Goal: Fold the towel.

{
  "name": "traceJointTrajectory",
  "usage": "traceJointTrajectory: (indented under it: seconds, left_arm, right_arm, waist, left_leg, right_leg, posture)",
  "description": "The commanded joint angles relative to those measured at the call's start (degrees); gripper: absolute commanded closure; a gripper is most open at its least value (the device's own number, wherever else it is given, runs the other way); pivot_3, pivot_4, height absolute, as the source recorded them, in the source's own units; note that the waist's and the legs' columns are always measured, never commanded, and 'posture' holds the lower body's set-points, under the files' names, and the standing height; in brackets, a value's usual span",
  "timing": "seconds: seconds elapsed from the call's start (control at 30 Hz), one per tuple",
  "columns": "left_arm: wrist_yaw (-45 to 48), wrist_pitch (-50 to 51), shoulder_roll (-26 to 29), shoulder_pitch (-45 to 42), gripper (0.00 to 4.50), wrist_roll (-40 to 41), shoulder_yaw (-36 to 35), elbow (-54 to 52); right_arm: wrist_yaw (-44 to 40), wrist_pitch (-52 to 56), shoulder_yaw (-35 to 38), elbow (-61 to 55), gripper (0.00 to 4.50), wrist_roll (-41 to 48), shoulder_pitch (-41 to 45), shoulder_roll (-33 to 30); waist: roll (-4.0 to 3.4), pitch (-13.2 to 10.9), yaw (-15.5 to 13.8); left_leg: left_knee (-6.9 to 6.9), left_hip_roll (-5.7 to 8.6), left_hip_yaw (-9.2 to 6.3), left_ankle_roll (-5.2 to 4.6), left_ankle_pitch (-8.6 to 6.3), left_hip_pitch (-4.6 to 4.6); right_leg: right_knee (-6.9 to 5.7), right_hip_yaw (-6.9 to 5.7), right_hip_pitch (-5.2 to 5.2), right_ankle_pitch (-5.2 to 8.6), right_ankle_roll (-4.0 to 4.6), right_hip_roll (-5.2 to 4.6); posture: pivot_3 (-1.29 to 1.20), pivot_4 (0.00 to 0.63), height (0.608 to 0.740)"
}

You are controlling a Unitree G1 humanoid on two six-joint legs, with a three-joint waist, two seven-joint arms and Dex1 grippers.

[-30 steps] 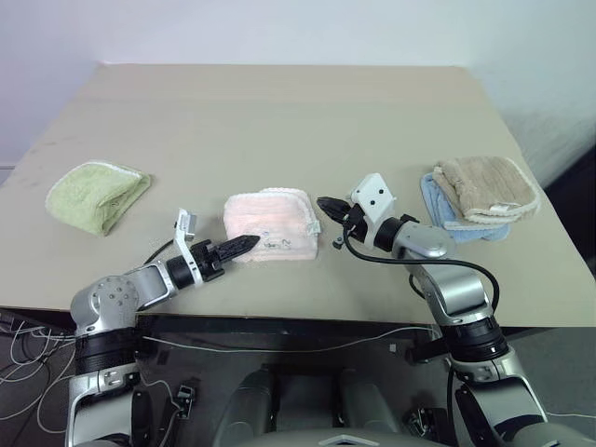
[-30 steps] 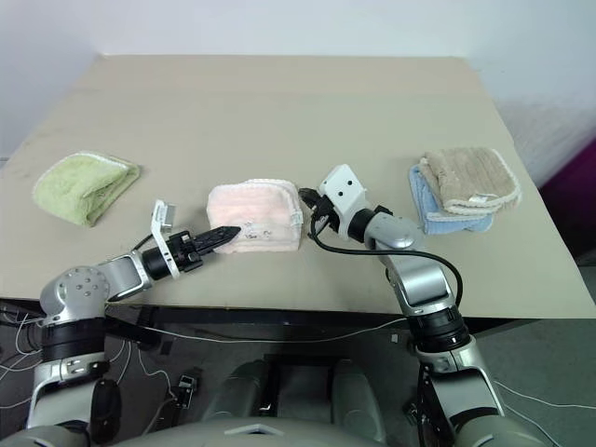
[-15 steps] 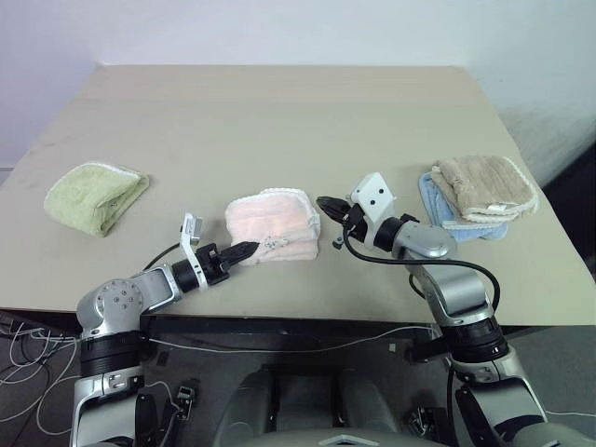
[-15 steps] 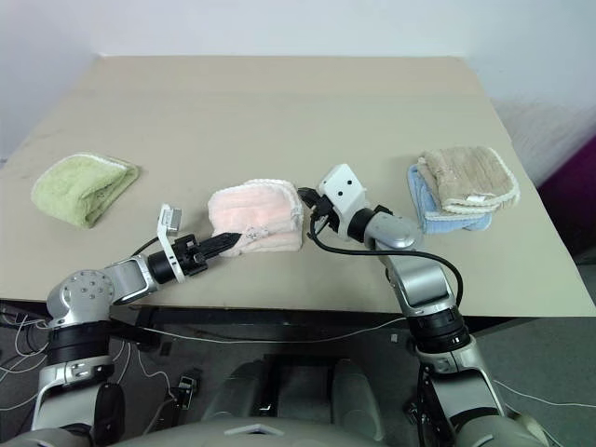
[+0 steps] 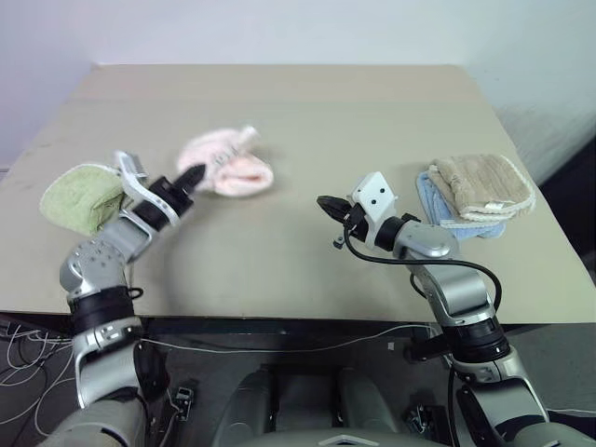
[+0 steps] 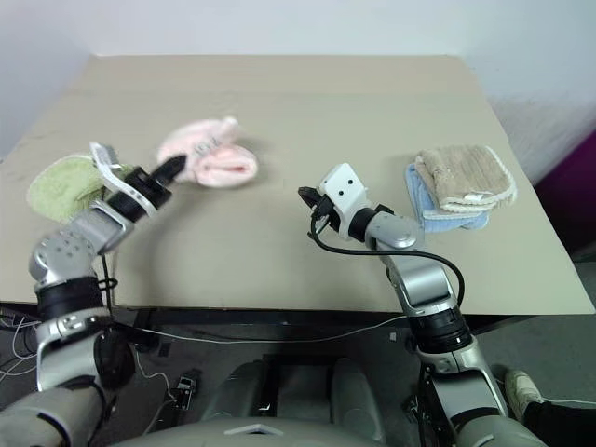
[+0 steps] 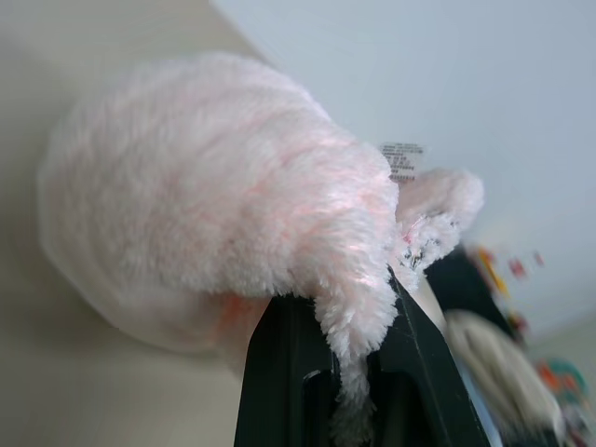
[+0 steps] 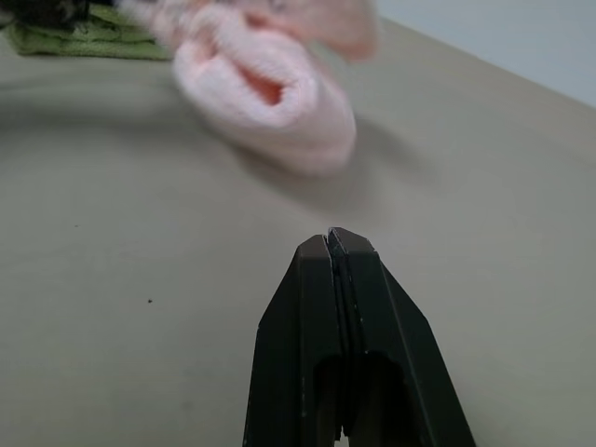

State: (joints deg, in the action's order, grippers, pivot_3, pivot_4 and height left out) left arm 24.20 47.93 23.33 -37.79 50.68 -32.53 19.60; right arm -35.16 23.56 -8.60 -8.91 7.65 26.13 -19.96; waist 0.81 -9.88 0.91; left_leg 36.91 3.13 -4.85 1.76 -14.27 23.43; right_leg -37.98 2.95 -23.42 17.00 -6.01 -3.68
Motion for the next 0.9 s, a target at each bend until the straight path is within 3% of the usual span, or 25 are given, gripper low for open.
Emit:
traceJointTrajectory:
  seconds: [0.03,0.23,0.43,0.73,0.9]
  left_arm:
    - [-0.70,-7.06,4.62,-5.53,4.49,-1.48,-3.65,5.36]
    - [3.01,-18.65,14.31,-10.83,4.49,-3.38,-8.35,16.97]
    - [5.80,-25.13,20.58,-6.48,4.49,-6.01,-10.29,21.84]
    - [2.83,-20.83,15.08,9.97,4.49,-2.94,-12.88,10.72]
    - [0.35,-18.18,12.36,14.98,3.00,0.00,-14.90,4.83]
  right_arm:
    - [0.01,-0.75,0.83,-1.57,4.50,0.64,1.75,-0.02]
    - [0.18,-0.79,0.79,-2.06,4.50,0.64,1.33,0.03]
    - [0.29,-0.79,0.92,-2.59,4.50,0.68,0.68,-0.07]
    - [-0.63,-1.81,0.36,-1.39,4.50,0.60,1.50,-0.08]
    - [-1.43,-2.37,-0.17,-0.40,4.50,0.49,1.94,0.01]
  waist:
    - [0.01,-0.01,0.00]
    - [0.04,-0.02,0.16]
    - [0.04,-0.02,0.16]
    - [0.15,0.00,-0.09]
    - [0.16,0.01,0.01]
  left_leg:
    - [0.00,0.00,-0.01,0.00,0.00,0.01]
    - [-0.03,0.00,0.00,0.00,0.00,0.02]
    - [-0.04,0.00,0.00,0.00,0.00,0.02]
    - [-0.03,0.00,-0.04,-0.02,-0.01,0.05]
    - [-0.04,-0.03,-0.03,-0.01,-0.01,0.05]
  right_leg:
    - [0.00,0.00,-0.01,0.00,0.00,0.01]
    - [0.01,0.00,-0.04,0.00,0.00,0.01]
    - [0.01,0.01,-0.04,0.00,0.00,-0.02]
    - [0.00,-0.01,-0.03,0.00,0.00,-0.13]
    - [0.00,0.01,-0.05,0.00,0.00,-0.12]
  posture:
    - [0.00,0.150,0.740]
    - [0.00,0.150,0.740]
    - [0.00,0.150,0.740]
    - [0.00,0.150,0.740]
    - [0.00,0.150,0.740]
